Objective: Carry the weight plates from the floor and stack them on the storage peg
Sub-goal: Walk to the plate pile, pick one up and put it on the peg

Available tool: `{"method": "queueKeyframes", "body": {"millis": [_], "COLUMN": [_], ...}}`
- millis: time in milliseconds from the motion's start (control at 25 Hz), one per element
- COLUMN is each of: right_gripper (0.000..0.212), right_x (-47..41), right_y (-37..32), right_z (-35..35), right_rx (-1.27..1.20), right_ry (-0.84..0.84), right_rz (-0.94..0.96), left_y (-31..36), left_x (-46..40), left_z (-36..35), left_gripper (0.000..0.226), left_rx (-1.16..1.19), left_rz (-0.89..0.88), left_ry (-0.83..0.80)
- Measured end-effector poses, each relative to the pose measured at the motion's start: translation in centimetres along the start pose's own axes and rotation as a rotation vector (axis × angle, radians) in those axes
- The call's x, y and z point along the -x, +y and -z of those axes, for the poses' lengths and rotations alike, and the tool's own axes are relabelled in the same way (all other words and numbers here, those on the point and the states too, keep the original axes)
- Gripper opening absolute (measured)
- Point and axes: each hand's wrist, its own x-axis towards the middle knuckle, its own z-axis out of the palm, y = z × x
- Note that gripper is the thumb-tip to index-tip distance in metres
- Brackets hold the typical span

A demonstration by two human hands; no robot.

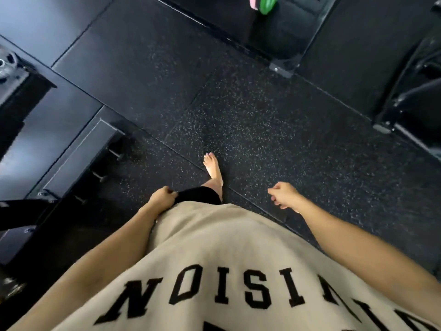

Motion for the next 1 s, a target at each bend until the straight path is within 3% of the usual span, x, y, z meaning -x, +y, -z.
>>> {"method": "queueKeyframes", "body": {"millis": [120,200,400,520,680,760,880,1000], "right_gripper": [0.017,0.018,0.017,0.022,0.012,0.018,0.017,0.014], "right_x": [-5.7,-8.3,-15.2,-19.1,-24.7,-27.8,-30.7,-33.5], "right_y": [-7.6,-12.8,-30.2,-40.1,-51.8,-58.6,-68.8,-79.5], "right_z": [3.8,6.3,12.4,13.6,14.9,15.8,16.8,16.8], "right_rx": [0.095,0.123,0.231,0.243,0.459,0.536,0.631,0.744], "right_ry": [-0.046,-0.037,0.046,0.011,-0.072,-0.079,-0.146,-0.18], "right_rz": [0.017,0.014,0.161,0.241,0.311,0.354,0.406,0.464], "left_y": [3.4,5.9,11.6,13.8,15.6,16.2,17.2,18.2], "left_x": [-5.9,-9.0,-17.2,-21.0,-25.5,-27.5,-29.1,-31.7], "left_z": [3.4,7.3,20.8,27.4,32.2,34.1,37.4,42.0], "left_gripper": [0.037,0.035,0.03,0.017,0.015,0.02,0.024,0.021], "left_rx": [0.008,0.03,0.338,0.459,0.593,0.616,0.638,0.833], "left_rz": [0.031,0.02,0.088,0.112,0.232,0.324,0.419,0.54], "left_ry": [-0.135,-0.129,0.025,0.068,0.019,0.038,0.114,0.278]}}
